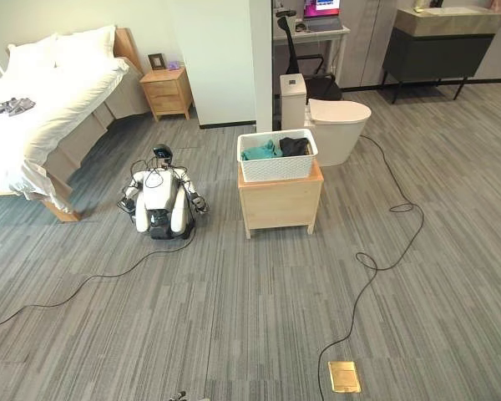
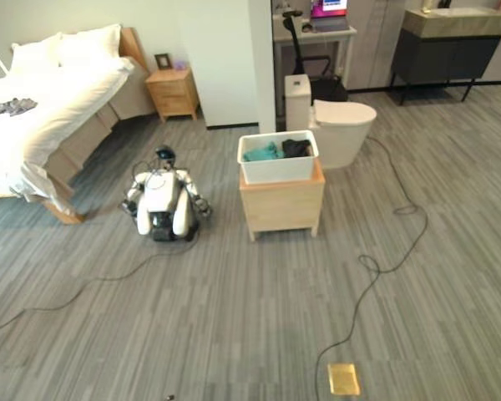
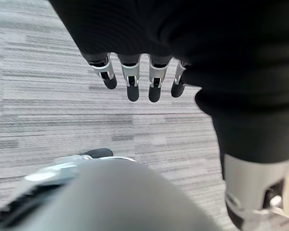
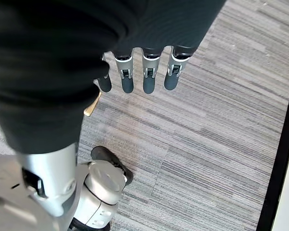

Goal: Grab the laundry basket,head to the washer,open it,put in the laundry and shut it.

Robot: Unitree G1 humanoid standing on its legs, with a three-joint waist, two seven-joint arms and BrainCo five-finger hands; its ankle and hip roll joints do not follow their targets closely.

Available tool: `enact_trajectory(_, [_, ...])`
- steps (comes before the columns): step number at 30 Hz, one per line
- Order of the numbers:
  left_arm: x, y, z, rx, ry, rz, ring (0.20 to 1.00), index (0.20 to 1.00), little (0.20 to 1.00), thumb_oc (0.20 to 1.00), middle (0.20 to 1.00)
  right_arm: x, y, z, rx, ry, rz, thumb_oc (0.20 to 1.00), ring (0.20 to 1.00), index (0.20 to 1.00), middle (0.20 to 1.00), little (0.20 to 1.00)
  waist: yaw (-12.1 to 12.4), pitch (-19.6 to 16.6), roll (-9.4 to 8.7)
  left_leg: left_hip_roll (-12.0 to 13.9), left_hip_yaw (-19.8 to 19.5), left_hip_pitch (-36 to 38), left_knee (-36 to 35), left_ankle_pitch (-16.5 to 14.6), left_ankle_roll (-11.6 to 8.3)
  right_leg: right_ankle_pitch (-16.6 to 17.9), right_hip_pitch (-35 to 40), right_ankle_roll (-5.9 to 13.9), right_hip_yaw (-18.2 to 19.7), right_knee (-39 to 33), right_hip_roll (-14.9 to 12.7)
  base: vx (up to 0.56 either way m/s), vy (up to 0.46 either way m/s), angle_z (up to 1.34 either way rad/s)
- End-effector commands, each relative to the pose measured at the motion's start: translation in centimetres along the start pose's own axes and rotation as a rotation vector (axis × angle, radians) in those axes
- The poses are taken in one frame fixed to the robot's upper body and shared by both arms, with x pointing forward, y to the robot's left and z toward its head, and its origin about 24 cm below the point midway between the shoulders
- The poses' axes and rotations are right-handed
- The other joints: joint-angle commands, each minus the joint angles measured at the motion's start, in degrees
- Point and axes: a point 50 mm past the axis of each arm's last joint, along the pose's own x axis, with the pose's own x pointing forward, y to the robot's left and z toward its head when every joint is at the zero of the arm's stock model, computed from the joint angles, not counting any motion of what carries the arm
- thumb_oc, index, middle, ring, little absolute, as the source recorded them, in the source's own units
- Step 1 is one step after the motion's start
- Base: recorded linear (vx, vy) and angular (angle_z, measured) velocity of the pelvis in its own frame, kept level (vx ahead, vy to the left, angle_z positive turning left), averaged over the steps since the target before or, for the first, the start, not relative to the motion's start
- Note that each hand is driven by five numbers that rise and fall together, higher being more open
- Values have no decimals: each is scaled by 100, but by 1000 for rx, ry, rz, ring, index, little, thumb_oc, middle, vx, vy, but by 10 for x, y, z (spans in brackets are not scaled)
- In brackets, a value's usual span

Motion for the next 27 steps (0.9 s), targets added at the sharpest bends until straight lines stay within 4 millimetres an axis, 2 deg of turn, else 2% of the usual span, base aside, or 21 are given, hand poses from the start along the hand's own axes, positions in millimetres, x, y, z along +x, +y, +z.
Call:
enact_trajectory(1, [4,2,21,-36,-80,23,1000,1000,1000,1000,1000,0,-2,3,-7,26,-1,1000,1000,1000,1000,1000,42,44,-249,329,-228,185,-282,-218,-354,644,402,526,253,-1129,-460,20,-70,1])
enact_trajectory(4, [4,7,25,-54,-95,35,1000,1000,1000,1000,1000,0,-6,6,26,17,-8,1000,1000,1000,1000,1000,48,121,-234,434,-272,198,-282,-140,-400,608,419,441,293,-1129,-349,32,-131,1])
enact_trajectory(7, [4,10,33,-57,-121,37,1000,1000,1000,1000,1000,1,-9,10,52,1,-19,1000,1000,1000,1000,1000,62,255,-243,556,-329,84,-114,-80,-435,407,263,305,374,-758,-258,-15,-146,2])
enact_trajectory(9, [4,13,38,-47,-141,34,1000,1000,1000,1000,1000,1,-14,16,88,-23,-35,1000,1000,1000,1000,1000,77,399,-296,742,-495,-207,597,-171,-511,104,228,41,493,-404,-43,35,-297,10])
enact_trajectory(10, [4,14,39,-40,-142,32,1000,1000,1000,1000,1000,1,-14,18,102,-31,-35,1000,1000,1000,1000,1000,91,453,-326,807,-533,-337,961,-99,-542,50,279,-45,517,-368,30,59,-280,39])
enact_trajectory(11, [4,15,43,-40,-154,30,1000,1000,1000,1000,1000,1,-17,20,124,-40,-46,1000,1000,1000,1000,1000,112,590,-337,880,-669,-729,1632,188,-577,10,347,-161,542,-340,145,3,-274,56])
enact_trajectory(12, [4,16,46,-34,-164,26,1000,1000,1000,1000,1000,1,-20,21,134,-47,-58,1000,1000,1000,1000,1000,120,718,-339,866,-839,-1131,2293,466,-521,-18,363,-258,519,-294,226,-33,-188,54])
enact_trajectory(13, [4,16,46,-34,-164,26,1000,1000,1000,1000,1000,1,-20,21,134,-47,-58,1000,1000,1000,1000,1000,101,696,-340,860,-859,-1166,2297,474,-521,-15,339,-258,500,-294,224,-2,-148,42])
enact_trajectory(14, [4,17,48,-26,-168,24,1000,1000,1000,1000,1000,1,-26,25,144,-64,-75,1000,1000,1000,1000,1000,129,775,-354,767,-964,-1453,2814,550,-403,-72,355,-327,478,-251,293,46,-120,21])
enact_trajectory(16, [4,19,49,-14,-169,30,1000,1000,1000,1000,1000,1,-33,33,163,-84,-92,1000,1000,1000,1000,1000,125,827,-416,716,-804,-1876,3285,469,-302,-163,425,-354,404,-280,335,124,-123,-1])
enact_trajectory(18, [3,21,53,-22,-190,31,1000,1000,1000,1000,1000,0,-35,33,155,-86,-99,1000,1000,1000,1000,1000,222,807,-443,558,-612,-2137,2846,316,-306,-202,546,-309,419,-400,341,226,9,7])
enact_trajectory(19, [2,23,54,-31,-205,33,1000,1000,1000,1000,1000,0,-37,34,152,-98,-105,1000,1000,1000,1000,1000,288,790,-449,448,-611,-2175,2347,303,-320,-251,601,-259,446,-484,358,304,65,5])
enact_trajectory(20, [0,28,49,-23,-193,40,1000,1000,1000,1000,1000,-2,-58,57,164,-162,-117,1000,1000,1000,1000,1000,355,752,-480,414,-667,-2101,1634,484,-375,-284,671,-231,488,-552,401,333,64,1])
enact_trajectory(21, [1,30,54,-16,-200,43,1000,1000,1000,1000,1000,-3,-59,65,159,-199,-130,1000,1000,1000,1000,1000,425,733,-499,421,-747,-2050,998,704,-427,-363,754,-202,513,-580,450,342,36,-37])
enact_trajectory(23, [1,32,57,-27,-209,58,1000,1000,1000,1000,1000,-3,-65,59,191,-169,-148,1000,1000,1000,1000,1000,562,700,-573,328,-867,-2300,398,854,-492,-510,924,-155,521,-634,473,444,101,-74])
enact_trajectory(24, [0,33,63,-30,-238,64,1000,1000,1000,1000,1000,-3,-67,58,217,-153,-149,1000,1000,1000,1000,1000,689,657,-609,319,-821,-2460,301,928,-535,-648,1205,-53,619,-657,428,632,242,-23])
enact_trajectory(25, [0,36,60,-37,-231,69,1000,1000,1000,1000,1000,-3,-62,57,208,-148,-129,1000,1000,1000,1000,1000,758,594,-628,334,-785,-2388,356,944,-470,-722,1339,-7,700,-625,406,491,207,13])
enact_trajectory(26, [0,36,60,-37,-231,69,1000,1000,1000,1000,1000,-3,-62,57,208,-148,-130,1000,1000,1000,1000,1000,755,585,-622,339,-792,-2400,356,948,-472,-718,1328,-9,697,-625,414,557,251,-30])
enact_trajectory(27, [-1,40,58,-34,-223,83,1000,1000,1000,1000,1000,-2,-49,60,204,-150,-98,1000,1000,1000,1000,1000,841,532,-743,227,-738,-2636,1000,991,-369,-770,1443,48,711,-389,260,473,227,-59])
